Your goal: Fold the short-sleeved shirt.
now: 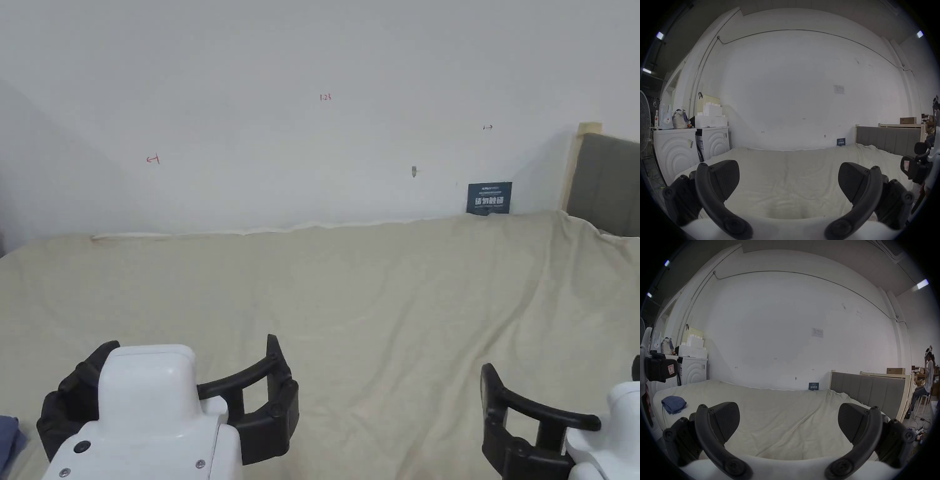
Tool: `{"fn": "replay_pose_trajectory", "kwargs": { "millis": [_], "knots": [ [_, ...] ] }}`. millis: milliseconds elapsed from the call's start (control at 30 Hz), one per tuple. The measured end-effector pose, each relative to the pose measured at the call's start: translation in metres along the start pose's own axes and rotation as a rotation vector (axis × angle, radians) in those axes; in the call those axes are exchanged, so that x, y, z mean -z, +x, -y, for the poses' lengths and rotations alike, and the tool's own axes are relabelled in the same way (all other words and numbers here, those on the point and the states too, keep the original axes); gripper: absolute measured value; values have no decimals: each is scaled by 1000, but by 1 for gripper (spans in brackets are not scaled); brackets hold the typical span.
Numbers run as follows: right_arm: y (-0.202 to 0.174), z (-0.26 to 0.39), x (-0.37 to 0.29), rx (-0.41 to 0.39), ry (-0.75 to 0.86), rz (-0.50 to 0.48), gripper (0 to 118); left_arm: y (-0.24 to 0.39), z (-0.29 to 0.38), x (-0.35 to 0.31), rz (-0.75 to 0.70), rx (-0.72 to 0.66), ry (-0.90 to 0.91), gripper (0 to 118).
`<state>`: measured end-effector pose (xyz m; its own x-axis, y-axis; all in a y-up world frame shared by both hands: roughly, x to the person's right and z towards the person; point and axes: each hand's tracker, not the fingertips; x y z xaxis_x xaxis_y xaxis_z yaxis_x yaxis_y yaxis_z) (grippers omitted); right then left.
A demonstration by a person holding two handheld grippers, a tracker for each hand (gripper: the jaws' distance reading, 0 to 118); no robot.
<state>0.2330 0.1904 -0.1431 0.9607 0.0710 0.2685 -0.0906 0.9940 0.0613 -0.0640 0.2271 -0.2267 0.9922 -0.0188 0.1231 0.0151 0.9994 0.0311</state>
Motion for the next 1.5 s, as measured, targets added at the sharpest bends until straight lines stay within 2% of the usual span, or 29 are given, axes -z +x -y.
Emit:
{"fn": "replay_pose_trajectory", "kwargs": {
  "millis": [233, 600, 967, 1167, 1500],
  "knots": [
    [-5, 4, 3, -19, -19, -31, 118, -9, 5, 5, 35, -155, -71, 118],
    [-9, 7, 8, -20, -43, -40, 118, -18, -8, 10, 28, -221, -110, 118],
    [-14, 11, 8, -29, -59, -60, 118, -14, -4, 11, 47, -218, -138, 118],
    [-13, 9, 8, -26, -57, -57, 118, -15, -3, 17, -18, -222, -177, 118],
    [-11, 11, 8, -13, -66, -42, 118, -10, -5, 8, -23, -197, -139, 118]
  ]
}}
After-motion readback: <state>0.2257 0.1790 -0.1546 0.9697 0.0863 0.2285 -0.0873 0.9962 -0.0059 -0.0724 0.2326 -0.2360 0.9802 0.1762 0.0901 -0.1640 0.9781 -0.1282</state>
